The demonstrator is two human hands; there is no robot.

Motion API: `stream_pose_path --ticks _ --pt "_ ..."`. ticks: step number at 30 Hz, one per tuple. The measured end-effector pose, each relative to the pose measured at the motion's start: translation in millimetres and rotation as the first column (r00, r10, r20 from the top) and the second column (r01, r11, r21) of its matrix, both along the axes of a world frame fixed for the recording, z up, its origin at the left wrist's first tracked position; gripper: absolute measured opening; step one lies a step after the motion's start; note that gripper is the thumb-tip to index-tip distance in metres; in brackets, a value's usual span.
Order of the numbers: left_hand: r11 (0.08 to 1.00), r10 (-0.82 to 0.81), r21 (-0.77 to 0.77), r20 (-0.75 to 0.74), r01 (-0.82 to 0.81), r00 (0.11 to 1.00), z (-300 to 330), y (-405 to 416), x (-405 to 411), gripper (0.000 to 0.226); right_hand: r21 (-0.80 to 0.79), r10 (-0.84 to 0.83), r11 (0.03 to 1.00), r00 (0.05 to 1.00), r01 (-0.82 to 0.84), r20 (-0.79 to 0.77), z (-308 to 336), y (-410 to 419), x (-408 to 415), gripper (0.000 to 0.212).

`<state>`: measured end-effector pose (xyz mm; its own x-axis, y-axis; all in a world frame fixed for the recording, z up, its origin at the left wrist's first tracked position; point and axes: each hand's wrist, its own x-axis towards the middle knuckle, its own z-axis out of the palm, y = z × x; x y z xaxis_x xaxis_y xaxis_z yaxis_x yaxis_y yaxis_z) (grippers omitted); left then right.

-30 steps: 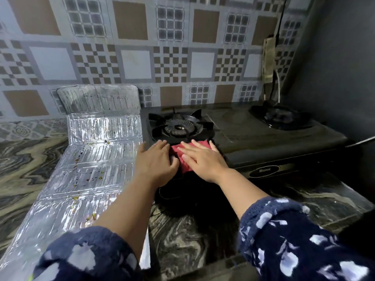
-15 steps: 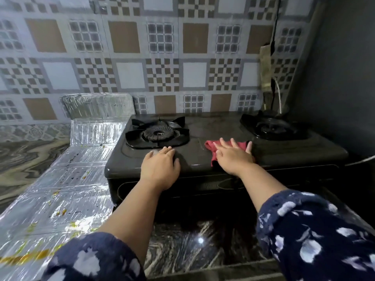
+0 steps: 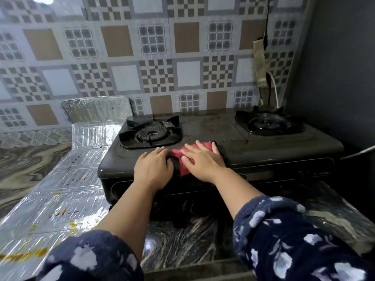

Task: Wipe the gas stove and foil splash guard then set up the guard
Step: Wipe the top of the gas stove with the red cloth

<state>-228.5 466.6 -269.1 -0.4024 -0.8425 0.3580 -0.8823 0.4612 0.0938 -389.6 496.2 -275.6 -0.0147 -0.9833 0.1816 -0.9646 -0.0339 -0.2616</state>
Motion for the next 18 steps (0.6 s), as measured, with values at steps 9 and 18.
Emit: stream_pose_path --ticks 9,18 --pt "0.979 -0.2 0.05 0.086 0.197 0.976 6.8 9.7 -89.5 0.046 0.038 -0.186 0.982 0.982 0.186 -0.019 2.3 25.2 -99.2 0.046" --pt "0.956 -0.282 0.11 0.088 0.272 0.955 14.3 13.3 -161.6 0.047 0.113 -0.457 0.879 0.886 0.463 -0.077 8.1 57.6 -220.4 0.048"
